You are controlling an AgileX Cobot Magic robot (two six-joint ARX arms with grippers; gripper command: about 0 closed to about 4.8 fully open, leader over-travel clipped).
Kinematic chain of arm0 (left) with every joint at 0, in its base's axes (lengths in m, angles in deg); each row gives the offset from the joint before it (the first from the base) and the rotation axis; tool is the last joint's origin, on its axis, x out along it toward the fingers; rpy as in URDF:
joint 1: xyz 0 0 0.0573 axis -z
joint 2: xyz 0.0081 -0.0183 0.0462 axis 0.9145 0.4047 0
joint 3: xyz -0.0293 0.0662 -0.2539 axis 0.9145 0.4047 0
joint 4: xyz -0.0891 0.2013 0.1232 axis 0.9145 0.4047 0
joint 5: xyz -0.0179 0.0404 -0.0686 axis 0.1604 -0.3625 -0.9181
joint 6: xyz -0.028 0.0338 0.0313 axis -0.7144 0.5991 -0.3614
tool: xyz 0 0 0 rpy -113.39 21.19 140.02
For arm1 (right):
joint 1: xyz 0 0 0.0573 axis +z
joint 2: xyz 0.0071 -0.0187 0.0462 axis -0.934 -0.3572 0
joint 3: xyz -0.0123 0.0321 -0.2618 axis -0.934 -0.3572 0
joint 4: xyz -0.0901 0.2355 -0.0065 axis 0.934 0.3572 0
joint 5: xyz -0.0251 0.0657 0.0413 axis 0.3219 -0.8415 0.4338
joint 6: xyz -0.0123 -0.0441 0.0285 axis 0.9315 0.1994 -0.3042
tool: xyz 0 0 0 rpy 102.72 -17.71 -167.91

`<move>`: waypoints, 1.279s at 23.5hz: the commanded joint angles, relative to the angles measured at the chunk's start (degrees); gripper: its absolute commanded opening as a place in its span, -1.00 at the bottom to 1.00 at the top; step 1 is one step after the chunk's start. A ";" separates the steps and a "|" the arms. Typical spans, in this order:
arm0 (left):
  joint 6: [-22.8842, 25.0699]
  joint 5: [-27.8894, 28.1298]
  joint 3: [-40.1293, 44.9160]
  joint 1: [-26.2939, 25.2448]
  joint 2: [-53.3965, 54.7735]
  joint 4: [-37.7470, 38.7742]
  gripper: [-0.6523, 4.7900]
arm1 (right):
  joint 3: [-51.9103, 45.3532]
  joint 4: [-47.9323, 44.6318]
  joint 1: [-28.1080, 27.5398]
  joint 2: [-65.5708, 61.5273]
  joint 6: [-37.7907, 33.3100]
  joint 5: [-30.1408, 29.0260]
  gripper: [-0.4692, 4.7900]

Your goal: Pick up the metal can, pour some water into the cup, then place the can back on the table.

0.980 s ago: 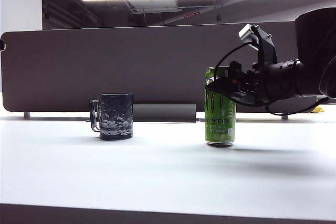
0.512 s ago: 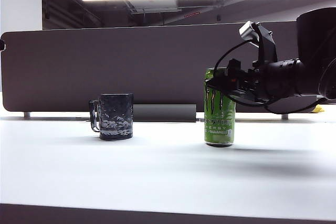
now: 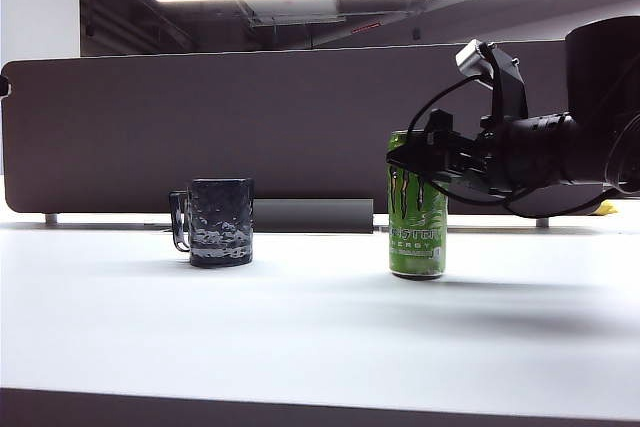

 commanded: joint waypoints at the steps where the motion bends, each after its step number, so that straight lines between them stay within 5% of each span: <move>1: -0.15 -0.04 -0.07 -0.04 0.07 -0.55 -0.78 | 0.22 -1.18 0.11 0.24 0.11 0.13 0.81; 4: -0.15 -0.04 -0.07 -0.07 0.07 -0.55 -0.78 | 0.22 -1.64 0.11 0.24 0.09 0.11 1.00; 9: -0.17 -0.37 -0.09 -1.44 0.07 -0.55 -0.78 | 0.22 -5.60 0.07 0.44 -2.58 1.64 1.00; 15: -0.15 -2.73 -0.07 -21.09 0.07 -0.52 -0.78 | 0.24 -9.07 -0.04 6.51 -9.20 4.02 1.00; 18: -0.15 -0.87 -0.07 -23.61 0.07 -0.55 -0.78 | 0.24 -8.31 -0.70 13.68 -11.19 6.99 1.00; 19: -0.15 -0.92 -0.07 -23.50 0.07 -0.52 -0.78 | 0.22 -7.30 -1.31 16.46 -12.28 6.95 0.60; 20: -0.15 -1.11 -0.07 -23.39 0.07 -0.55 -0.78 | 0.22 -5.73 -1.73 19.02 -13.09 5.90 -0.31; 21: -0.15 -1.11 -0.07 -23.30 0.07 -0.55 -0.78 | 0.22 -3.65 -2.45 22.21 -14.16 3.41 -0.80; 26: -0.15 -1.11 -0.07 -23.34 0.07 -0.55 -0.78 | 0.20 10.23 -3.61 38.18 -18.49 1.27 -0.82; 30: -0.15 -1.11 -0.07 -23.34 0.07 -0.55 -0.78 | 0.22 10.32 -3.61 44.02 -18.51 0.96 -0.77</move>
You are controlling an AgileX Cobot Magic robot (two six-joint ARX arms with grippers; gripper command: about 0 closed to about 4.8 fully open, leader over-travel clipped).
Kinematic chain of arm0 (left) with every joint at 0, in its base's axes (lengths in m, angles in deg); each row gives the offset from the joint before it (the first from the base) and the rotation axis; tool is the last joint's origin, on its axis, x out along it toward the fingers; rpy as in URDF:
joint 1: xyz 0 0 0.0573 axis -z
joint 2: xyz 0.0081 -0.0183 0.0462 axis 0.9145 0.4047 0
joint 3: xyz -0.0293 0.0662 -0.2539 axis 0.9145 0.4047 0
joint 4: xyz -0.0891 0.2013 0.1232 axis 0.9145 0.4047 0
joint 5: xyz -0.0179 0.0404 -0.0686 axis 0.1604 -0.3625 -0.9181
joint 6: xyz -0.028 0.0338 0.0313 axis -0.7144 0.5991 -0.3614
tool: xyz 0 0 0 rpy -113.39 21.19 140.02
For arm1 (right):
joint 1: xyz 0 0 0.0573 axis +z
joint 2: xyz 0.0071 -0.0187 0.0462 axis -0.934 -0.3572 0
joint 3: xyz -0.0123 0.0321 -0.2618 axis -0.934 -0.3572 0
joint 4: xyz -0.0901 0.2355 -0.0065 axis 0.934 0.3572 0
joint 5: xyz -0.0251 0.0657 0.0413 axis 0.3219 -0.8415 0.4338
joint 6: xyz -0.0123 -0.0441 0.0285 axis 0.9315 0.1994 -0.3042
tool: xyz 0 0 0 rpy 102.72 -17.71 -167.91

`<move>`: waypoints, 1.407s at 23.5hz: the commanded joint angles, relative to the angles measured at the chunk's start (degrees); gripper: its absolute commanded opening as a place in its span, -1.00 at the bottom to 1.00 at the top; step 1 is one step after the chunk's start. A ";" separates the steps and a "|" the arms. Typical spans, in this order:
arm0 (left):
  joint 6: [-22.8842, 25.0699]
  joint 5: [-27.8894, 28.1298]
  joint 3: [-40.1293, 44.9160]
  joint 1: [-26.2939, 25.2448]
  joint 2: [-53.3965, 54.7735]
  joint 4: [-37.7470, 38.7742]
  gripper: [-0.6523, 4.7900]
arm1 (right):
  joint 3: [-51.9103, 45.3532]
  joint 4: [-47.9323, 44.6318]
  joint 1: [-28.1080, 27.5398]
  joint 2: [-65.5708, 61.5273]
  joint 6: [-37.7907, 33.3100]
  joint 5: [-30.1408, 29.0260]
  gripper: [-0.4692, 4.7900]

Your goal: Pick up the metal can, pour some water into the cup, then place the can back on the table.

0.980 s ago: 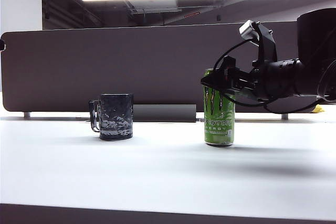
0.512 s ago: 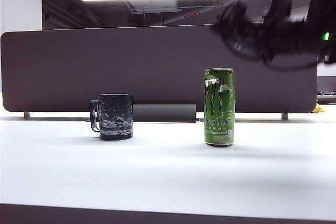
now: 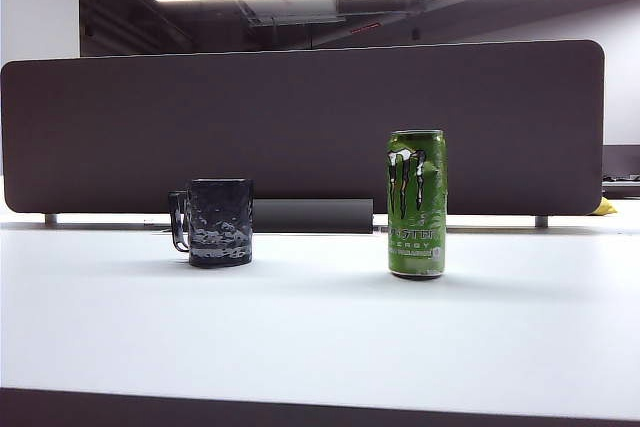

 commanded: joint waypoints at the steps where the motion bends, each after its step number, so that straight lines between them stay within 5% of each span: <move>1: -0.13 -0.04 -0.07 0.00 0.04 -0.57 -0.78 | 0.22 -0.87 0.02 2.32 -0.22 -0.31 -0.77; 10: -0.13 -0.04 -0.07 0.00 0.04 -0.57 -0.78 | 0.24 4.07 0.02 2.95 -0.22 -0.28 -0.77; 13: -0.13 -0.04 -0.07 0.00 0.04 -0.57 -0.78 | 0.24 9.62 -1.11 3.72 9.18 0.00 -0.77; 15: -0.13 -0.04 -0.07 0.00 0.04 -0.57 -0.78 | 0.24 22.58 -3.10 8.44 17.33 7.21 -0.77; 18: -0.13 -0.13 -0.09 0.00 0.04 -0.59 -0.78 | 0.24 45.46 -3.98 17.53 31.93 28.83 -0.77; 20: -0.13 -0.22 -0.07 0.04 0.04 -0.57 -0.78 | 0.17 53.31 -7.02 21.49 32.33 37.13 -0.77; 26: -0.13 -0.26 -0.07 0.02 0.04 -0.57 -0.78 | -7.37 57.66 -17.35 34.32 30.60 27.93 -0.77; 33: -0.13 -0.26 -0.09 0.02 0.04 -0.57 -0.78 | -25.07 54.97 -17.99 53.53 30.18 26.51 -0.77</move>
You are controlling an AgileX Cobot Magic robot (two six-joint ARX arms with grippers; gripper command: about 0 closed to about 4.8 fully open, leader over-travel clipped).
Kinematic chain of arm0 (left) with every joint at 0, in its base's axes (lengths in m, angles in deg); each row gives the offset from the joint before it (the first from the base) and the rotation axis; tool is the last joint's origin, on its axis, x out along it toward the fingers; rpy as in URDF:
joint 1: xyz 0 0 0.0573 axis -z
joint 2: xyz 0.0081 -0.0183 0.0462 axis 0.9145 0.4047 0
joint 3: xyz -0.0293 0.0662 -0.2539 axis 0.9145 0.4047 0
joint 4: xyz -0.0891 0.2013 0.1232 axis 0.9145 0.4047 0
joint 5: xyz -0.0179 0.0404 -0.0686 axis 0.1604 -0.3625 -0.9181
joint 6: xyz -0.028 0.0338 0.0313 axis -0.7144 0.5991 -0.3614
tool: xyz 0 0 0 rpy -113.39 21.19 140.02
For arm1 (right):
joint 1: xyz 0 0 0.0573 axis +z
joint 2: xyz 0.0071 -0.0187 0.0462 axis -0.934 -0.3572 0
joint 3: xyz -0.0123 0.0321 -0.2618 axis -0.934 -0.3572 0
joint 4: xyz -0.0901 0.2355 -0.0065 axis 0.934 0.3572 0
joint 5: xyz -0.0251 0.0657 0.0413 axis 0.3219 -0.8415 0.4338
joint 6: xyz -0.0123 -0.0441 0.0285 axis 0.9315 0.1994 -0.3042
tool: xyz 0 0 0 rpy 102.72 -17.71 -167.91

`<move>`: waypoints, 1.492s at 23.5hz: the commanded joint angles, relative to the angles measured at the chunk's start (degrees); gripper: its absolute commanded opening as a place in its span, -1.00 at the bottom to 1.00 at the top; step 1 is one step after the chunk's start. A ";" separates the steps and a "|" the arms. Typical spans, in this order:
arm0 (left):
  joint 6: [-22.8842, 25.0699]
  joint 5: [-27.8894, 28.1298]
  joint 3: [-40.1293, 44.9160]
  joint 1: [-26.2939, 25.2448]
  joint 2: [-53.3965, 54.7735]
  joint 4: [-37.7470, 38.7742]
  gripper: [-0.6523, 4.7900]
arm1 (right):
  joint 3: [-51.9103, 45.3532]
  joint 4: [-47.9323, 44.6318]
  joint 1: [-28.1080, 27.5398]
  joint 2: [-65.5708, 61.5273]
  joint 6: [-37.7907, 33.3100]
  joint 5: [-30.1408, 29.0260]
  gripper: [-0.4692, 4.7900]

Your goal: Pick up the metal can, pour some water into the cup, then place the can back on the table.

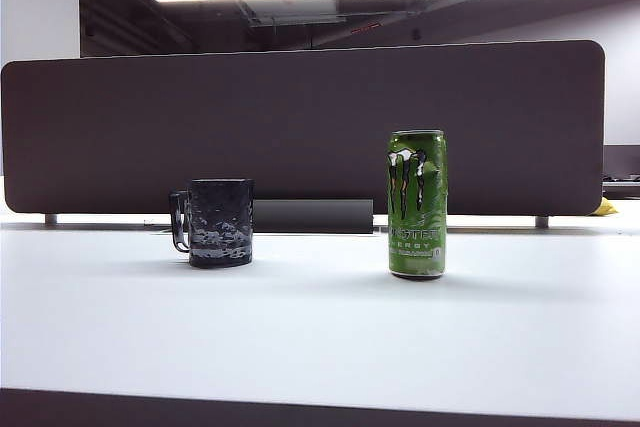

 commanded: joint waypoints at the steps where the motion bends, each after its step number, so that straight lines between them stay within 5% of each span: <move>1: -0.15 -0.22 -0.09 0.00 0.07 -0.55 -0.78 | -5.68 -0.90 -0.17 7.10 -0.72 -2.64 -0.77; 13: -0.15 -0.22 -0.09 0.00 0.07 -0.55 -0.78 | -17.68 -0.31 -0.11 14.38 -8.33 -3.15 -0.77; 35: -0.15 -0.22 -0.07 0.00 0.07 -0.55 -0.78 | -17.86 5.25 2.40 18.18 -8.17 -3.08 -0.77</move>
